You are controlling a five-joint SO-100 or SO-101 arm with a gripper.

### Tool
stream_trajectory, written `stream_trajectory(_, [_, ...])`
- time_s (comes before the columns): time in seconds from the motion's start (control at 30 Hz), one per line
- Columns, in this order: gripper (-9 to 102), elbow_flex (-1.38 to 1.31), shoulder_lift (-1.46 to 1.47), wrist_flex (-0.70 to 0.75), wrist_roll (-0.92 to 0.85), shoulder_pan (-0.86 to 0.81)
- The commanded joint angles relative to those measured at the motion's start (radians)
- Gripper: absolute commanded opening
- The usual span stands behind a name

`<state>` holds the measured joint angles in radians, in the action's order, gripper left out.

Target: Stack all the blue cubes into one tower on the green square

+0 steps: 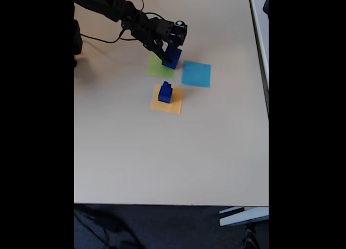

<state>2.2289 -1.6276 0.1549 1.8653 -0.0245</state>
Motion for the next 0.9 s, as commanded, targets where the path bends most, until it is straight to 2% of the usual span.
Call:
stream_trajectory(0.0, [17,0.025,-0.103,-0.037,0.029,0.02])
stream_trajectory(0.5, [17,0.16,-0.14,-0.158,-0.015,-0.012])
stream_trajectory(0.87, [17,0.215,-0.147,-0.183,-0.023,0.002])
